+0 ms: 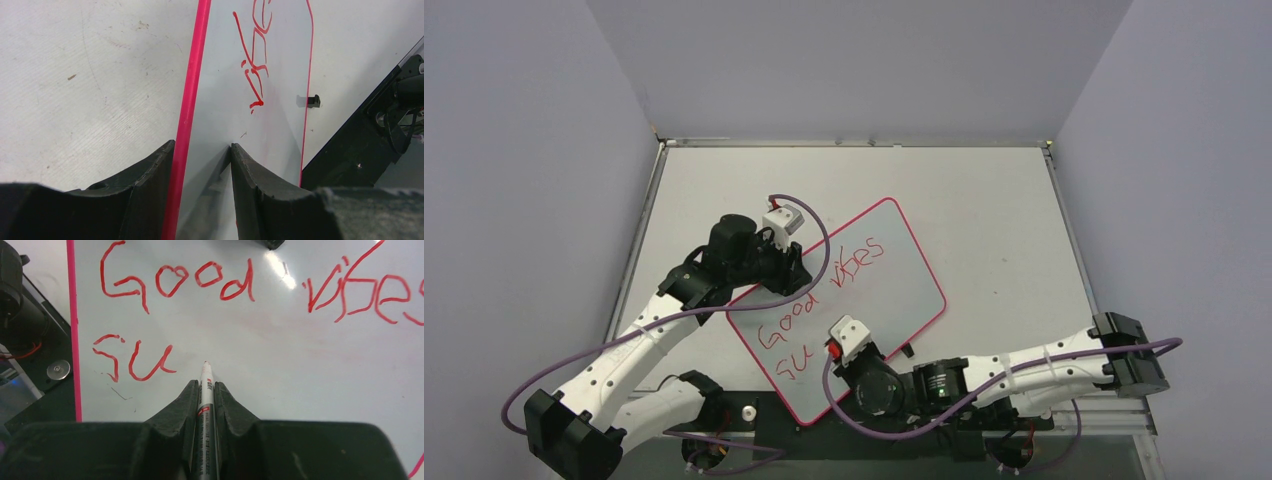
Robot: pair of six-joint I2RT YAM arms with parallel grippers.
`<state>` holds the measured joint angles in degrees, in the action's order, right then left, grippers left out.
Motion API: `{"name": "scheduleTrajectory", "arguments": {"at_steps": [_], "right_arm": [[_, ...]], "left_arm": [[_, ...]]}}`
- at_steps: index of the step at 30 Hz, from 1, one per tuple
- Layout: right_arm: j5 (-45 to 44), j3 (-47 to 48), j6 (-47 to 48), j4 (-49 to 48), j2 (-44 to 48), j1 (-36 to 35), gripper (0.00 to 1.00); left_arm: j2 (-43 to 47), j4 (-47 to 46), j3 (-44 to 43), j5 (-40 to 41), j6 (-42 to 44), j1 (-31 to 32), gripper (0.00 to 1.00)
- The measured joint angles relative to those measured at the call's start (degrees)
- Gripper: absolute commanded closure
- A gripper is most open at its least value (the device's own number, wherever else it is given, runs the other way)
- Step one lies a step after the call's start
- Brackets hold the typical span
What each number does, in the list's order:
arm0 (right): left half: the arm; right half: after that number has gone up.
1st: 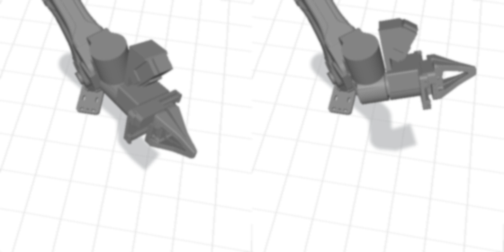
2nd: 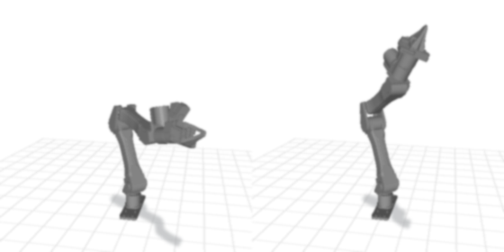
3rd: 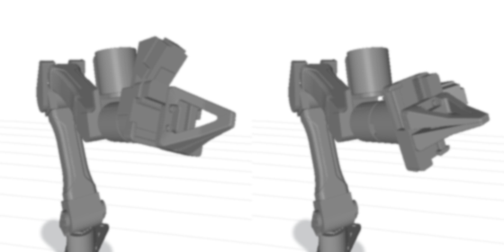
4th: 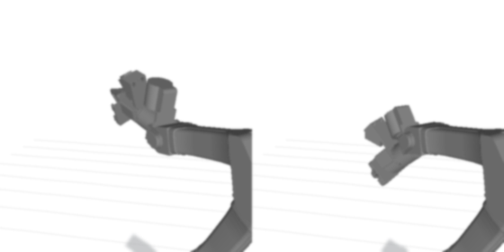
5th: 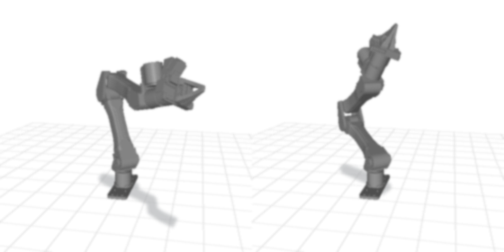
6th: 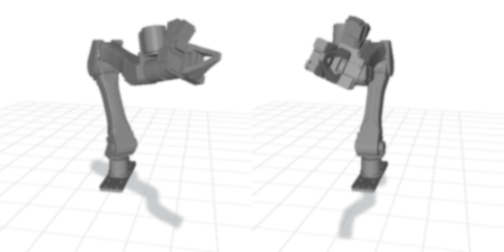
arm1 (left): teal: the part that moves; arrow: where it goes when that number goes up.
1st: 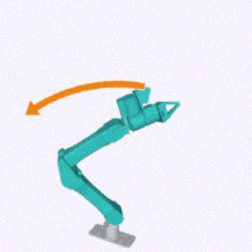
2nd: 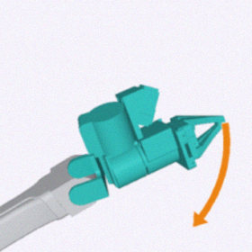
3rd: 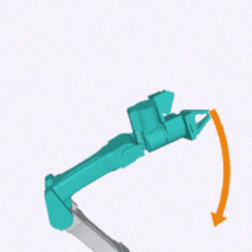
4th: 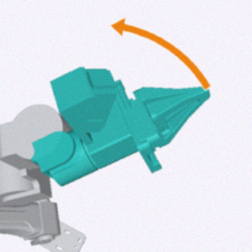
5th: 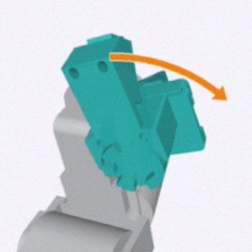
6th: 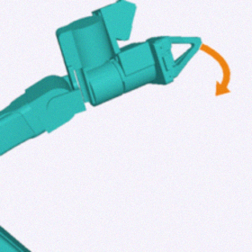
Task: Write a sentence on the whiteboard
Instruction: Write a sentence on the whiteboard stand.
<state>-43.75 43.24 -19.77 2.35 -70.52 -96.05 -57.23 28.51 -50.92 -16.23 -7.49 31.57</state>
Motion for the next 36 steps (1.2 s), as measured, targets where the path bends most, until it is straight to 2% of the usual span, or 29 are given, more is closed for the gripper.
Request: {"name": "scheduleTrajectory", "arguments": {"at_steps": [9,20,36], "right_arm": [[1.70,0.44,3.96,-0.31,5.01,5.16,1.00],[6.86,-2.34,3.98,-4.28,7.87,10.19,1.00],[13.88,-5.68,3.26,-9.57,8.02,12.79,1.00]], "left_arm": [[0.00,0.00,0.00,0.20,0.00,0.15,1.00],[0.00,0.00,0.00,0.28,-0.02,0.22,1.00],[0.00,0.00,0.00,0.72,-0.02,0.52,1.00]]}}
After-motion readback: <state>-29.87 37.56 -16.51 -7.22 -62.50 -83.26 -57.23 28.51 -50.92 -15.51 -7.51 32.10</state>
